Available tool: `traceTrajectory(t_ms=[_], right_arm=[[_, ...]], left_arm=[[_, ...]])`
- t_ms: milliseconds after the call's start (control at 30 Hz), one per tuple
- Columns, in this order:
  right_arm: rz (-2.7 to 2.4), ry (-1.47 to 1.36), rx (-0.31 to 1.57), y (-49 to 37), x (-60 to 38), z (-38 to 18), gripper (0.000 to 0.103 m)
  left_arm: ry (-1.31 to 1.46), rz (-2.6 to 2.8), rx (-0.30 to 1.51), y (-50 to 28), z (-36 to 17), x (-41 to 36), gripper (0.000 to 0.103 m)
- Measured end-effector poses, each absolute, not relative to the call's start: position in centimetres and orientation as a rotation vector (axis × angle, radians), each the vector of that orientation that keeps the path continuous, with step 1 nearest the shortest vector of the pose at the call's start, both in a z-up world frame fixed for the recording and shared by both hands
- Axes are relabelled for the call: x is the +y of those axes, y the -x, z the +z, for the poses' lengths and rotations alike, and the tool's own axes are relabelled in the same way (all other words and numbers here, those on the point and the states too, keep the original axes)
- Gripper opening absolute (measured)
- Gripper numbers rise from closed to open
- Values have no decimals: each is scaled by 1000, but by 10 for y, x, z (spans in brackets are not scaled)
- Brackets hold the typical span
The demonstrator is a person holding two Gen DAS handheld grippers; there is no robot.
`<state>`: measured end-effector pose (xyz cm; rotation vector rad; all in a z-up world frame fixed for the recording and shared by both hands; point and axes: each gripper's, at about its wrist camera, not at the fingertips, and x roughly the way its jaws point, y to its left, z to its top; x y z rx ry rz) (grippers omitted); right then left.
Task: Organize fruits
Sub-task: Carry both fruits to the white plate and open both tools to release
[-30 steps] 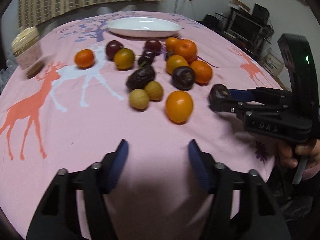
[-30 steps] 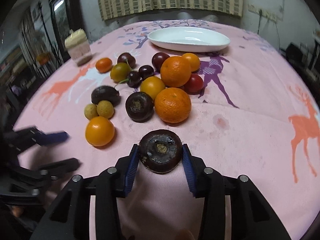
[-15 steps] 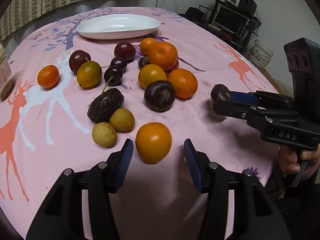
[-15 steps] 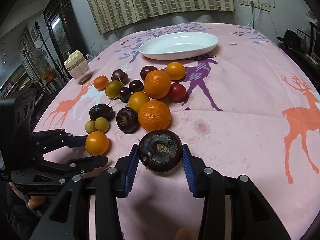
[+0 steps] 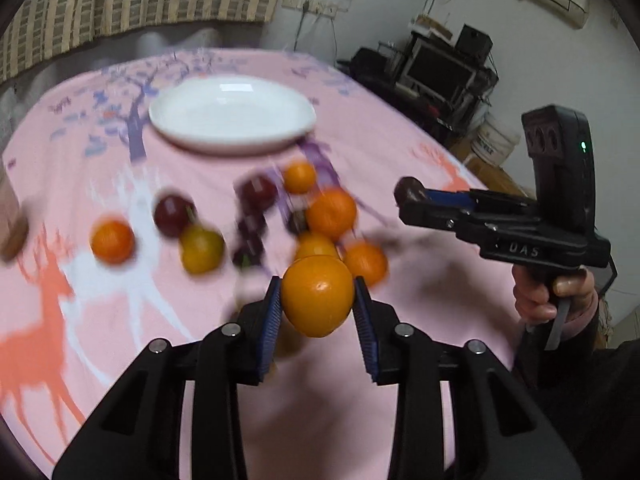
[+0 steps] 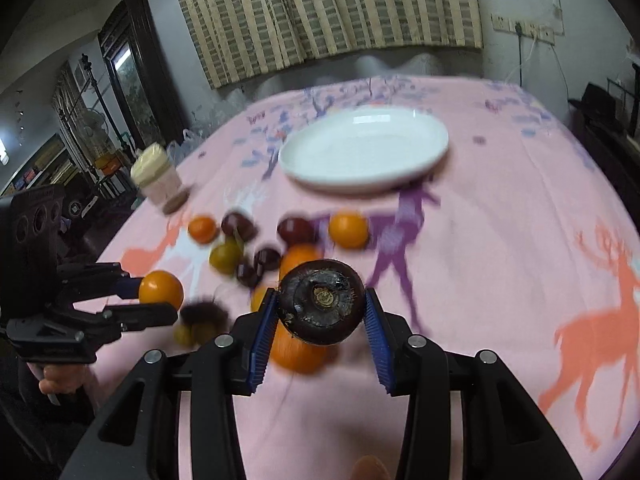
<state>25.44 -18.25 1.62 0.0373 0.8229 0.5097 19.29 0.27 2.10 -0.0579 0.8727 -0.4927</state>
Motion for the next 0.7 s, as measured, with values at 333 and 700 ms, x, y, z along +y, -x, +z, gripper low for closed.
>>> traceTrajectory(t_ms=[333,700], right_arm=[[395,-6,896,-439,-149,4,43],[381,97,998,-487,-115,-36,45]], left_arm=[[49,-321,938,-411,30,5,34],[-2,-192,1127,-483,-32,2,46]])
